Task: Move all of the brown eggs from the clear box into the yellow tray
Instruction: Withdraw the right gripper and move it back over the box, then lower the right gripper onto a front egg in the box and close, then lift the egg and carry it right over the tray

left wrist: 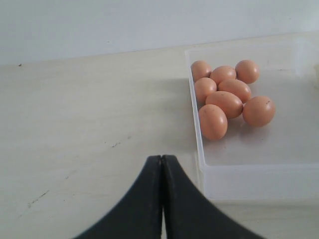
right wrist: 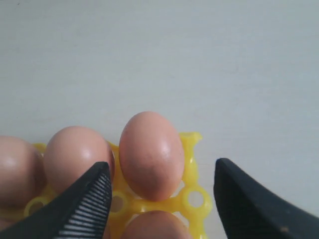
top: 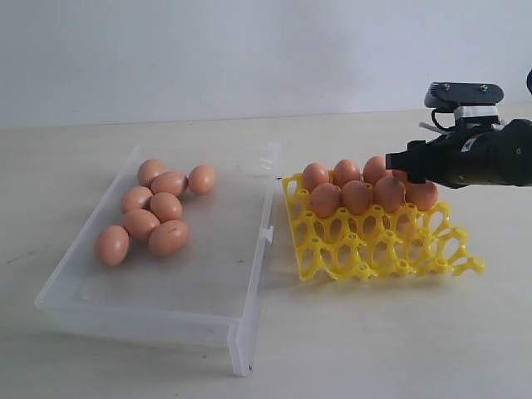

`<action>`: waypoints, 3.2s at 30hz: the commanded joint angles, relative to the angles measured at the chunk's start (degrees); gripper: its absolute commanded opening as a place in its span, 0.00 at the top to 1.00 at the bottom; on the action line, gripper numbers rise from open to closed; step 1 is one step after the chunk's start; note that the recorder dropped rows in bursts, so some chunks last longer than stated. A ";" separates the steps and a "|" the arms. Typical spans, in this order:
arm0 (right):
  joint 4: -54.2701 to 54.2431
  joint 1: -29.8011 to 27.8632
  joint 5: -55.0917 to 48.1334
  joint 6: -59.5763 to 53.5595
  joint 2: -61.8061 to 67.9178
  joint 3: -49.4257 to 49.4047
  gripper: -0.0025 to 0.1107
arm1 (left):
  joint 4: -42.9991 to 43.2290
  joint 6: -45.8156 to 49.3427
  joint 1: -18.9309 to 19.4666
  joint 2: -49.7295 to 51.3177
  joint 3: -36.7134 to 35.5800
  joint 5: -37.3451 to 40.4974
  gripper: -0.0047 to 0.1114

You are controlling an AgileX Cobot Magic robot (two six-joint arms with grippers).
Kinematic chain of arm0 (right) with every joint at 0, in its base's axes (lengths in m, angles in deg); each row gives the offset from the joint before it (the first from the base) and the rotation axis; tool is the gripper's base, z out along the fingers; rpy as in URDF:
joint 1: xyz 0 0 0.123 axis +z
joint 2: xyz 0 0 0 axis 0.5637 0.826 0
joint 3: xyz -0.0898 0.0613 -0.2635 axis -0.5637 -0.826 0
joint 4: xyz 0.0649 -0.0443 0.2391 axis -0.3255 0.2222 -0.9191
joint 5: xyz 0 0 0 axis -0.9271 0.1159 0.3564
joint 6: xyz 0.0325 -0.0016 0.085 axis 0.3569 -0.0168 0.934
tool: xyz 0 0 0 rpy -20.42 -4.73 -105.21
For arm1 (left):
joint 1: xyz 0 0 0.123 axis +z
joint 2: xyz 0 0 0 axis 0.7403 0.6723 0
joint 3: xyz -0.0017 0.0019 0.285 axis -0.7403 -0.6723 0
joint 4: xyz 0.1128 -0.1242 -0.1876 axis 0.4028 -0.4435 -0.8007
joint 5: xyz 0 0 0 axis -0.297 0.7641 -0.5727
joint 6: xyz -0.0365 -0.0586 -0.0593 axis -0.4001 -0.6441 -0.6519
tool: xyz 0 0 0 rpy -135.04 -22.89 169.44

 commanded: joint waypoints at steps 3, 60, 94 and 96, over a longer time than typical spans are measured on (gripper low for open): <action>-0.07 0.04 -1.19 1.11 -2.67 0.45 0.46 | -0.06 -0.09 0.06 -0.32 0.23 -0.56 0.96; -9.57 36.66 -60.46 -6.91 41.77 82.97 0.47 | -0.06 -0.09 0.06 -0.32 0.23 -0.56 0.96; -8.88 37.74 -52.68 -9.65 34.12 82.97 0.98 | -0.06 -0.09 0.06 -0.32 0.23 -0.56 0.96; -8.07 38.39 -53.13 -9.65 32.32 82.97 0.98 | -0.06 -0.09 0.06 -0.32 0.23 -0.56 0.96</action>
